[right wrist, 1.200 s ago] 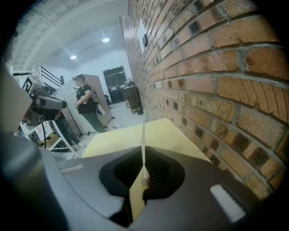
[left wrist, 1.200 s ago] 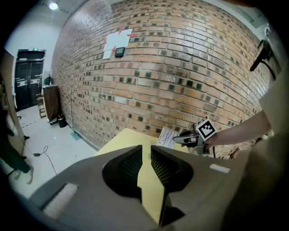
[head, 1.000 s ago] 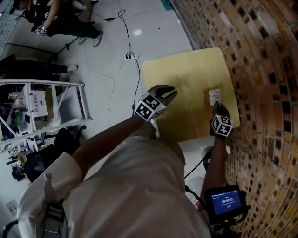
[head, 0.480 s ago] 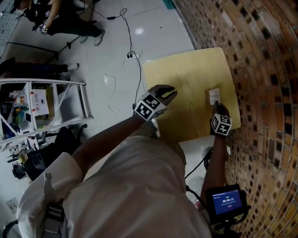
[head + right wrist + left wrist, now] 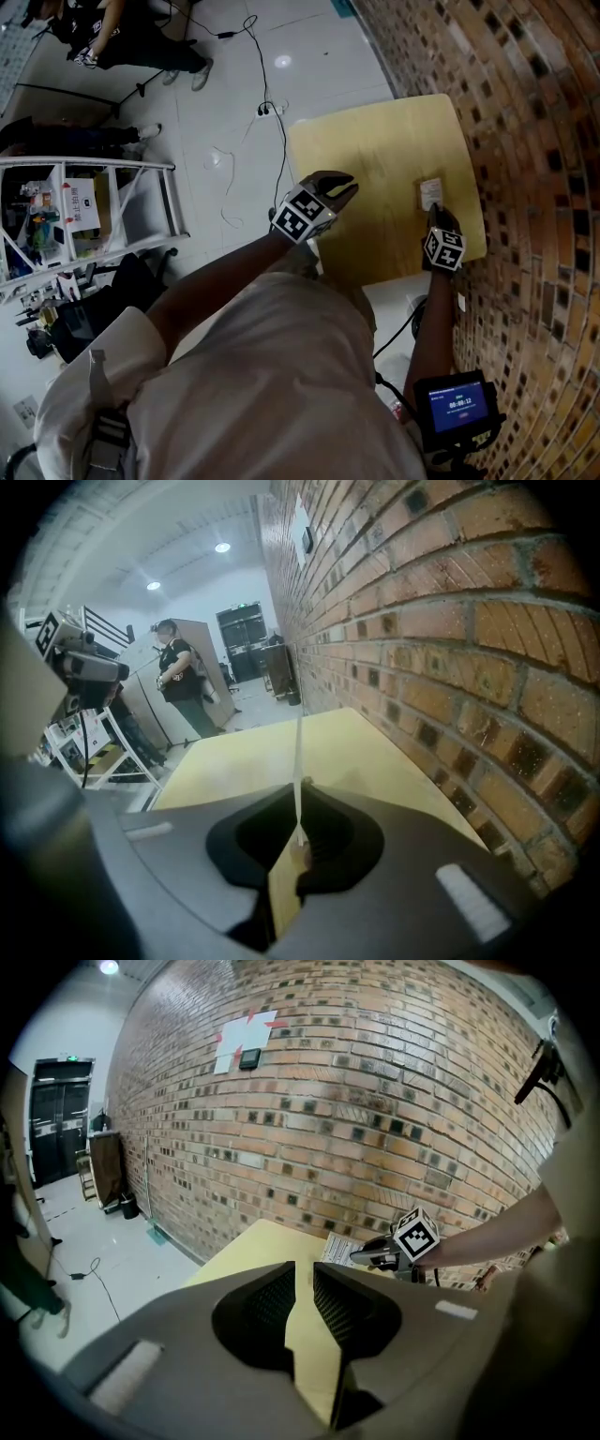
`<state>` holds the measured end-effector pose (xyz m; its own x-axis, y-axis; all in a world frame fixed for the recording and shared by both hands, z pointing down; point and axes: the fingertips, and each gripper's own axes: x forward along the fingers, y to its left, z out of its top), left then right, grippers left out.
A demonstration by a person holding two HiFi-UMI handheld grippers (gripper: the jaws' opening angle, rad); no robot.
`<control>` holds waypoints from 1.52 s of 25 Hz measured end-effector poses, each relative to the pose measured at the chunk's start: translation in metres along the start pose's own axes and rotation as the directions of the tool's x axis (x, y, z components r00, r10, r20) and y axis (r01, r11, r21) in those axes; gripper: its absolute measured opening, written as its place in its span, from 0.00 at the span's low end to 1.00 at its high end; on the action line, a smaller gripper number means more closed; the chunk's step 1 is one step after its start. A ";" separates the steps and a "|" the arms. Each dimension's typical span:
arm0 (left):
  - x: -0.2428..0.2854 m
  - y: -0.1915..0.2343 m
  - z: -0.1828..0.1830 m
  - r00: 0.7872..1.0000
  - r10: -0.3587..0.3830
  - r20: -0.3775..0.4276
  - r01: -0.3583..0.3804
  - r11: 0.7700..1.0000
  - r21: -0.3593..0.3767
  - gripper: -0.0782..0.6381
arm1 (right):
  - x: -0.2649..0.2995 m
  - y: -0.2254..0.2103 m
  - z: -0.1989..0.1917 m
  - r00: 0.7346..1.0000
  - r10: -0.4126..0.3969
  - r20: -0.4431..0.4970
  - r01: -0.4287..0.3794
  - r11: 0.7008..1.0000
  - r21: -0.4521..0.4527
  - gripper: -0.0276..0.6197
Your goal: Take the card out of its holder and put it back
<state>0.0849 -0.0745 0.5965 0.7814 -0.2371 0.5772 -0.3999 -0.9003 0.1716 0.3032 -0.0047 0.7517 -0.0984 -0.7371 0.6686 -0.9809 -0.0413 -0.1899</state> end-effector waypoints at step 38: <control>0.011 -0.020 0.001 0.999 -0.048 -0.020 0.048 0.999 0.025 0.23 | 0.009 0.000 -0.006 0.998 -0.055 -0.004 0.055 0.997 0.048 0.27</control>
<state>0.1022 -0.0592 0.5987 0.7898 -0.1866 0.5842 -0.3497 -0.9196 0.1790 0.3012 -0.0073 0.7619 -0.0447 -0.7312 0.6806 -0.9757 -0.1143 -0.1868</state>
